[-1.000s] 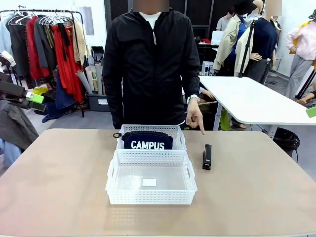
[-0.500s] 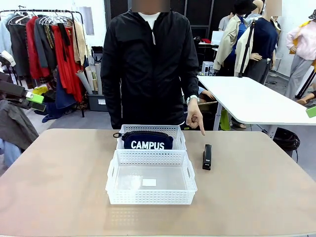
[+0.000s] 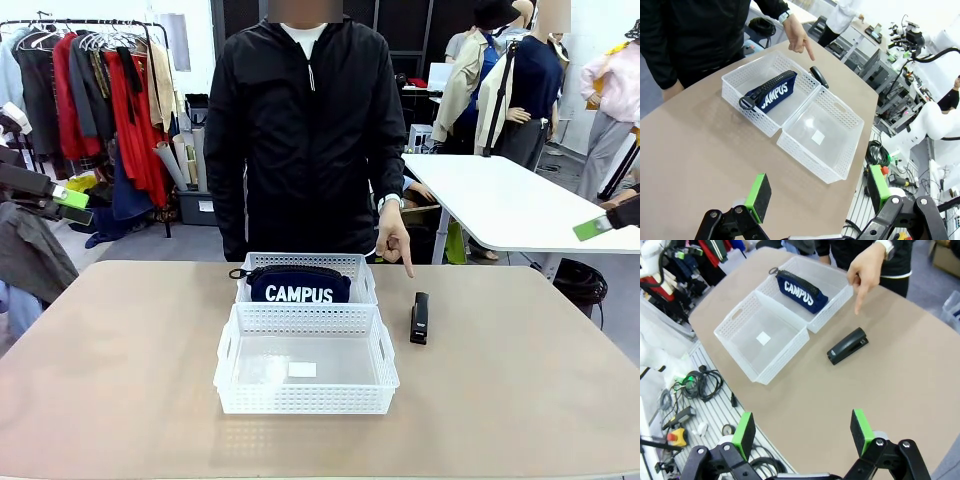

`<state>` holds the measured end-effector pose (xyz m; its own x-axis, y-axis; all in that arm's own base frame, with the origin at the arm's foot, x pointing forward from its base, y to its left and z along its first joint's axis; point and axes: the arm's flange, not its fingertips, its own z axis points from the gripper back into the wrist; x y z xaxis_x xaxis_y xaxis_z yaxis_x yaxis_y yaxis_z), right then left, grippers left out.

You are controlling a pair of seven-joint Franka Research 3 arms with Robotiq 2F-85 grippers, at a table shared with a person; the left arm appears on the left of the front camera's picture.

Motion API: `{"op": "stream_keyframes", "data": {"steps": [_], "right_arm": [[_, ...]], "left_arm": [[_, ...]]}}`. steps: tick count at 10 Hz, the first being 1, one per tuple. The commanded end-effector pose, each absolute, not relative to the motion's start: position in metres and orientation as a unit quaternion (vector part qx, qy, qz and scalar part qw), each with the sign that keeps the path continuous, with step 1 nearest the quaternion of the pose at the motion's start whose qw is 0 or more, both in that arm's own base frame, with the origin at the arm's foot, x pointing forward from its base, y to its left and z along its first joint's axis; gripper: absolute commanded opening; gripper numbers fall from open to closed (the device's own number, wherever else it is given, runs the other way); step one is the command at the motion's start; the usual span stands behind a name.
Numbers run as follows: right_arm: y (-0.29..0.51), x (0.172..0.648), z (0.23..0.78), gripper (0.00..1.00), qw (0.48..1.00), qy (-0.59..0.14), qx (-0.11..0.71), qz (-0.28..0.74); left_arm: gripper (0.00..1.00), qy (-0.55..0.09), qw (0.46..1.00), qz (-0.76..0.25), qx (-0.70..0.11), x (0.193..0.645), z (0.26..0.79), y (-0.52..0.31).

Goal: Distribute items into two baskets.
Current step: Pick up the Stapler that the person points to.

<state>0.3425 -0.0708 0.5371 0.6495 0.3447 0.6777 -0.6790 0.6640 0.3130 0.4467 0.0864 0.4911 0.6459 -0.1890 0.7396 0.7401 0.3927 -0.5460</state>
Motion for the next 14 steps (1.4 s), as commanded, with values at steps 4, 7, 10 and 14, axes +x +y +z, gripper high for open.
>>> {"op": "stream_keyframes", "data": {"steps": [4, 7, 10, 14], "right_arm": [[-0.027, 0.41, 0.535, 1.0, 0.891, -0.272, 0.277, 0.236], [-0.001, 0.46, 0.533, 1.0, 0.919, -0.24, 0.251, 0.187], [0.016, 0.505, 0.524, 1.0, 0.945, -0.192, 0.236, 0.116], [0.04, 0.558, 0.491, 1.0, 0.972, -0.15, 0.177, -0.036]], "left_arm": [[1.0, -0.298, 0.78, -0.298, -0.462, 0.446, 0.492, 0.087], [1.0, -0.298, 0.78, -0.298, -0.462, 0.446, 0.492, 0.087], [1.0, -0.298, 0.78, -0.298, -0.462, 0.446, 0.492, 0.087], [1.0, -0.298, 0.78, -0.298, -0.462, 0.446, 0.492, 0.087]]}}
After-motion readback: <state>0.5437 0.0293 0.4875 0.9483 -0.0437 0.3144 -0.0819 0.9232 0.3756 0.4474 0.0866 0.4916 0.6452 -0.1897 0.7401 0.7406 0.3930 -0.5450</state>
